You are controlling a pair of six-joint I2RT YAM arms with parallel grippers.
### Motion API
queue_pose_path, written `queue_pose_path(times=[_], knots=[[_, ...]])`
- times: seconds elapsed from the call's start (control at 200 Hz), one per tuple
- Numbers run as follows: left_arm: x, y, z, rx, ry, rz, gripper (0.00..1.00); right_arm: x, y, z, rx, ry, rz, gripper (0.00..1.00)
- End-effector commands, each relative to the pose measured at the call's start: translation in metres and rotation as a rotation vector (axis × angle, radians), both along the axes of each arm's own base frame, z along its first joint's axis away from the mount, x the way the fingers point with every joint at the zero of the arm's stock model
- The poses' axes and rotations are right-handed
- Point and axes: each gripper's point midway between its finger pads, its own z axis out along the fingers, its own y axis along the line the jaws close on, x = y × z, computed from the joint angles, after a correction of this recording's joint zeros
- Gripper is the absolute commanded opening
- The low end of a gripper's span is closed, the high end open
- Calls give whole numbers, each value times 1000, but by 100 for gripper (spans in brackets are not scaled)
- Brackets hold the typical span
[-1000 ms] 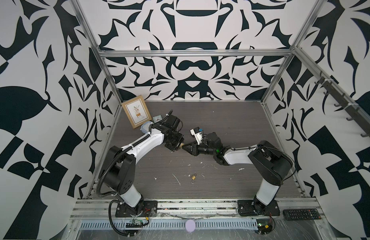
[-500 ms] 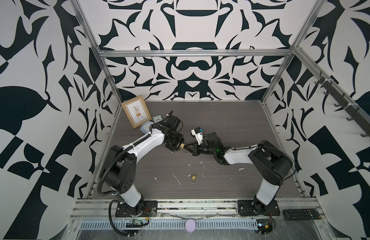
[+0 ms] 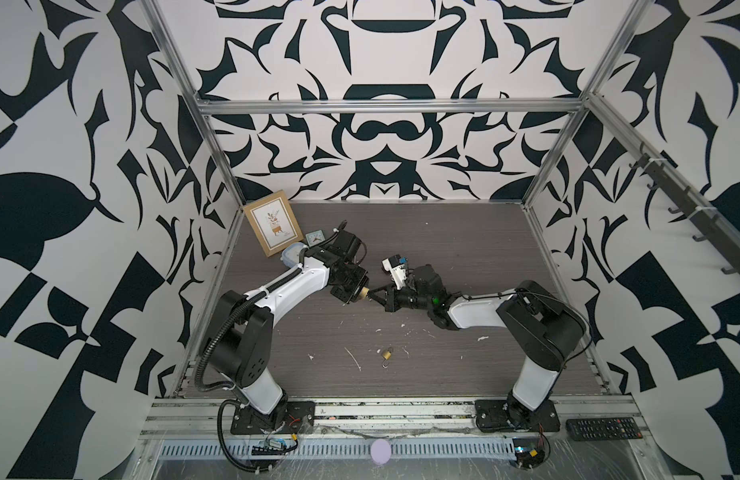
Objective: Lock with the key
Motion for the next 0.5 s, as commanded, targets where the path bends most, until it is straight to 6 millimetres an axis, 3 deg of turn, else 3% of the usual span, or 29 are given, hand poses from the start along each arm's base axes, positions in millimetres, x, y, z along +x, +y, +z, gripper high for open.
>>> queue_pose_path(times=[0.0,0.26,0.495], knots=[[16,17,6,35,-59,60,0,-18,11,34,81,-63,99,0],[33,80,17,105,-134,220,0,-32,-9,22,55,-39,84,0],[30,97,27,159,-173,215,0,-32,-19,22,35,-34,63,0]])
